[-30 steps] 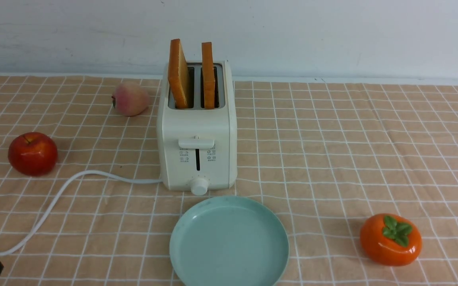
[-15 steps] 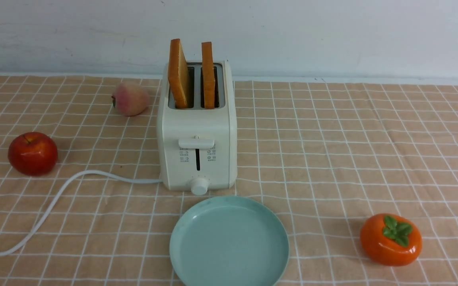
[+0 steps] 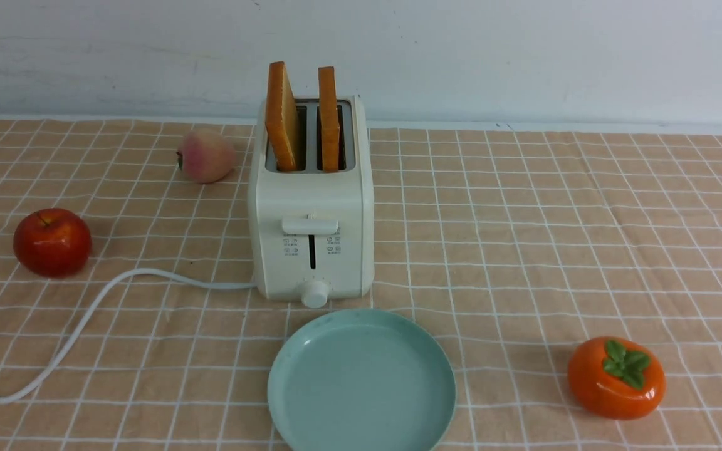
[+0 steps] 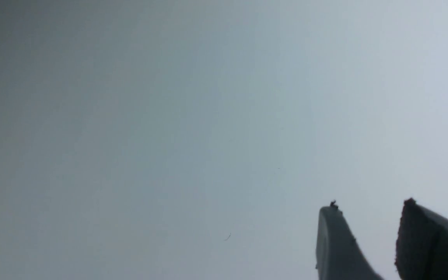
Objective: Take toasted bread from bread machine on light coffee tablecloth place on plate.
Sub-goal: 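Grasp the toast slice in the toaster and pull it up out of the slot with the right gripper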
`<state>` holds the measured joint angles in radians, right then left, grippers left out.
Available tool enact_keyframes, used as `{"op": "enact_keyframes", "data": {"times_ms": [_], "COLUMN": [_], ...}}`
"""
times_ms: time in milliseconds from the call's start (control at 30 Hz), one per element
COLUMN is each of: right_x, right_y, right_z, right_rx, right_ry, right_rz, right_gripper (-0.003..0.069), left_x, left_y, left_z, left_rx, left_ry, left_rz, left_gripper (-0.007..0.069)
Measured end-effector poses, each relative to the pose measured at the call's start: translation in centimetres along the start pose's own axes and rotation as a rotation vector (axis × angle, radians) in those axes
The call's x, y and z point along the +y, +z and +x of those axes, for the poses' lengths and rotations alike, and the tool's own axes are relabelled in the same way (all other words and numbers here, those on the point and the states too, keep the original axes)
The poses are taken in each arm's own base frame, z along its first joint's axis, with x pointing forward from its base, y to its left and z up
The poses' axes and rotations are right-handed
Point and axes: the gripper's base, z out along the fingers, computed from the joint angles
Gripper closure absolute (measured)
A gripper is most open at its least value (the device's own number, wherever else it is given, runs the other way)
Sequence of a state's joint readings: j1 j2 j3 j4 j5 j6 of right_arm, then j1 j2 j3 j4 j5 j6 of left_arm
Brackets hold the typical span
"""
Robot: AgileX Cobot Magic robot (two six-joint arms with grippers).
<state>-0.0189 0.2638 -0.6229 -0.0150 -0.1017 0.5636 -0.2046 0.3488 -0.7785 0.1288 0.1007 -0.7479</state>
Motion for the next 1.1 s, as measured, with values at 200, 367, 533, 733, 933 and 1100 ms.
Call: {"op": "enact_keyframes", "data": {"times_ms": [200,367,533,733,933,1100], "right_x": [1.0,-2.1,-4.0,-4.4,-0.4,5.3], "right_y": [6.8,10.9,13.9,17.2,21.7,25.4], "right_z": [-2.5,1.9,6.5,13.6,20.1,25.2], "right_rx": [0.352,0.758,0.922,1.210,1.399,1.479], "right_ry": [-0.136,-0.162,-0.065,0.092,0.096,-0.077], "right_rz": [0.242,0.490,0.520,0.266,-0.142,-0.276], "right_gripper": [0.0419,0.0419,0.0419,0.0419,0.0386,0.0292], "left_x": [0.6,4.3,6.0,7.1,8.0,8.1], "left_y": [6.2,9.8,11.7,12.0,11.8,11.8], "left_z": [-0.7,3.8,6.5,9.6,11.7,11.9], "left_rx": [0.326,0.634,0.763,0.978,1.175,1.196], "left_ry": [0.114,0.127,0.096,-0.025,-0.022,-0.011], "left_rz": [-0.339,-0.611,-0.689,-0.803,-0.860,-0.863], "left_gripper": [0.0386,0.0386,0.0386,0.0386,0.0386,0.0386]}}
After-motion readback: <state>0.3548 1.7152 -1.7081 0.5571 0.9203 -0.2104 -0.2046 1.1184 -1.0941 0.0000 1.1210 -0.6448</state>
